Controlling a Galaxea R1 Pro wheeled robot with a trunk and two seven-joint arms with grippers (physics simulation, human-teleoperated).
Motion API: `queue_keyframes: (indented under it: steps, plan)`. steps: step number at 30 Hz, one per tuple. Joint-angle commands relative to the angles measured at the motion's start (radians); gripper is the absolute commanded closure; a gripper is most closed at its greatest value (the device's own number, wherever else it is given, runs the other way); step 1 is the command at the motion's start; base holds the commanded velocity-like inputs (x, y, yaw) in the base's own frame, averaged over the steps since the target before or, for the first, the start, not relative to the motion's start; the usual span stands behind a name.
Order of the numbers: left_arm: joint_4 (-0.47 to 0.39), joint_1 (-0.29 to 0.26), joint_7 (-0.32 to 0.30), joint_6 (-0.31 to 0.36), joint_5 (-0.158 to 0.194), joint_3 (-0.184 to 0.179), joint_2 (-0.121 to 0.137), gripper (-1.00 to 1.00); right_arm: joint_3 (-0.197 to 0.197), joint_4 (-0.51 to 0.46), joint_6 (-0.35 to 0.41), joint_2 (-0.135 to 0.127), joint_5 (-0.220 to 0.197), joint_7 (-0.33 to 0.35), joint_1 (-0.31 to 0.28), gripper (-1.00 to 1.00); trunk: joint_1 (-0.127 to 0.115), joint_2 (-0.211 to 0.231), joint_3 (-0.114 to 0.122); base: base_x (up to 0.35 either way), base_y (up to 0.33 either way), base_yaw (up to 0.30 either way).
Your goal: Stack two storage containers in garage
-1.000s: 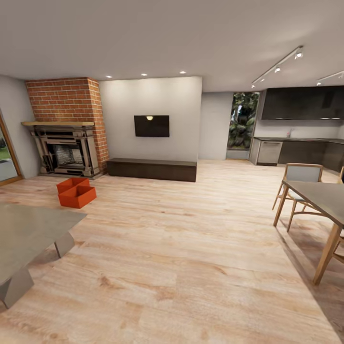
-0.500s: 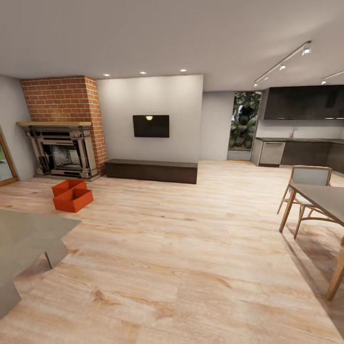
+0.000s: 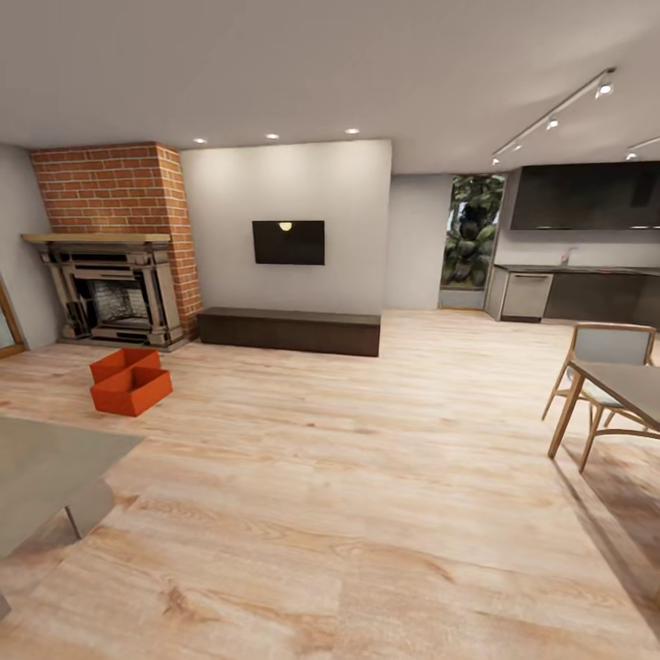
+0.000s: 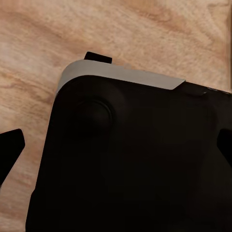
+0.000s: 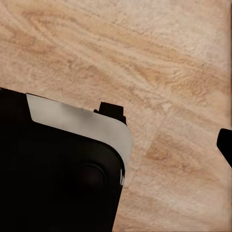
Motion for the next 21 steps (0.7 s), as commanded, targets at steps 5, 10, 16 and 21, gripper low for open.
queue_keyframes:
  steps: [5,10,16,21]
  plan:
    - [-0.001,0.000,0.000,-0.002,0.011,0.000,0.000,-1.00,0.006,0.003,-0.007,-0.001,-0.011,0.005,-0.001,-1.00,0.001,0.000,-0.001,0.325,0.000,0.000]
    - [-0.001,0.000,0.000,-0.002,0.011,0.000,0.000,-1.00,0.006,0.003,-0.005,-0.001,-0.013,0.004,-0.001,-1.00,0.001,0.000,-0.001,0.325,0.000,0.000]
    - [0.000,0.000,0.000,-0.002,0.011,0.000,0.000,-1.00,0.006,0.003,-0.006,-0.001,-0.012,0.003,-0.001,-1.00,0.001,0.000,-0.001,0.325,0.000,0.000]
    - [-0.001,0.000,0.000,-0.002,0.011,0.000,0.000,-1.00,0.006,0.003,-0.006,-0.001,-0.012,0.003,-0.001,-1.00,0.001,0.000,-0.001,0.325,0.000,0.000]
